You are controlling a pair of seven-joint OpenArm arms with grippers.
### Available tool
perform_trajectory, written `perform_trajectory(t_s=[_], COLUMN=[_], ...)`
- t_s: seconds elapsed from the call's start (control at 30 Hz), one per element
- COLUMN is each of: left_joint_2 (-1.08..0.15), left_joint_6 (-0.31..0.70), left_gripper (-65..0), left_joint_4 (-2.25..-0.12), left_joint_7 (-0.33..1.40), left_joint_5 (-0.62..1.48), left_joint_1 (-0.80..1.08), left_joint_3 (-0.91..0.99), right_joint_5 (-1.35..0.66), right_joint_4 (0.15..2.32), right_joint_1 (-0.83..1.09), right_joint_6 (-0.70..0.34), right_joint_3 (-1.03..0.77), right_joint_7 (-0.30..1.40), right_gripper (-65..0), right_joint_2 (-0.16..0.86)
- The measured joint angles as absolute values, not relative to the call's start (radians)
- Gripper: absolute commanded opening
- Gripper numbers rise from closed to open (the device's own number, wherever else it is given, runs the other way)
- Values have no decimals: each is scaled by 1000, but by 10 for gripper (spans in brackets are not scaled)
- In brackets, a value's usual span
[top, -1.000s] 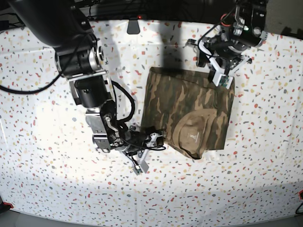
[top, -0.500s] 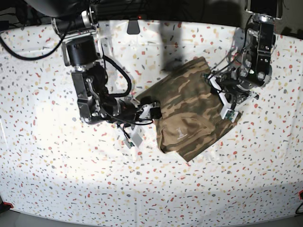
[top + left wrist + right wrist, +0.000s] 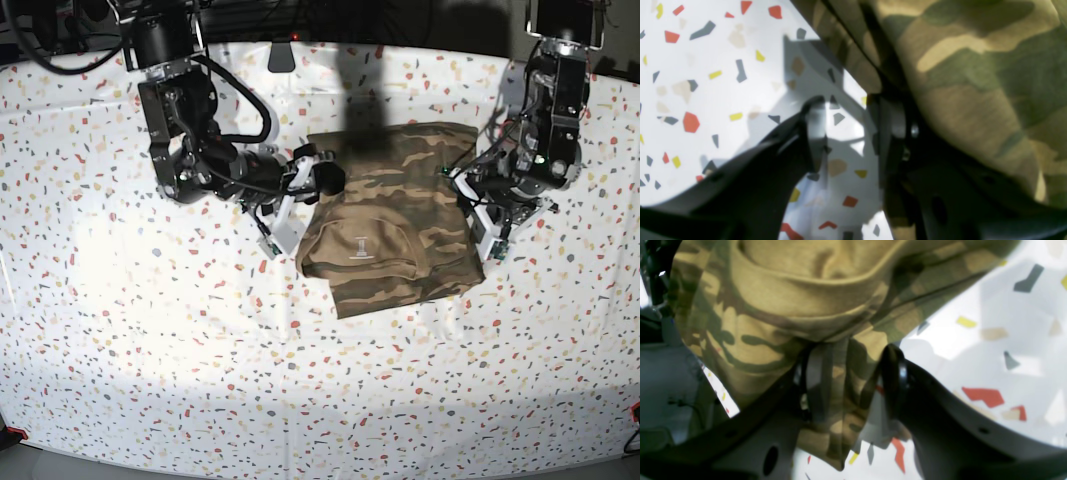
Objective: Fold the T-shirt properly
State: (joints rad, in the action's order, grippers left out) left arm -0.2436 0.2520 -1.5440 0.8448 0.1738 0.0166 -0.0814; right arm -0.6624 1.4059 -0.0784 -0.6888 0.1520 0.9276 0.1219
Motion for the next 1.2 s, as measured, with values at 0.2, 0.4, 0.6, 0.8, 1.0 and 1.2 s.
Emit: perform_trajectory(t_s=[0.2, 0.4, 0.6, 0.8, 1.0, 1.2], left_joint_2=[-243, -244, -264, -353, -426, -452], left_joint_6=[233, 160, 163, 161, 157, 155], left_gripper=[-394, -394, -394, -394, -394, -394], left_joint_4=[-1541, -1547, -1613, -1674, -1676, -1749], left_joint_7=[868, 875, 890, 920, 936, 942], left_joint_5=[173, 204, 211, 226, 341, 342], left_joint_1=[-15, -47, -44, -44, -32, 44], left_joint_3=[-81, -81, -81, -81, -81, -60], right_joint_5=[-664, -630, -593, -573, -551, -571], right_joint_4=[1468, 1483, 1484, 1526, 1610, 1718], right_joint_1=[-75, -75, -81, -97, -94, -87], right_joint_6=[-689, -689, -689, -690, -690, -690], right_joint_3=[150, 145, 146, 146, 86, -50], right_joint_7=[944, 944, 915, 890, 893, 938], right_gripper=[-400, -400, -400, -400, -400, -400], right_joint_2=[122, 122, 122, 165, 200, 203])
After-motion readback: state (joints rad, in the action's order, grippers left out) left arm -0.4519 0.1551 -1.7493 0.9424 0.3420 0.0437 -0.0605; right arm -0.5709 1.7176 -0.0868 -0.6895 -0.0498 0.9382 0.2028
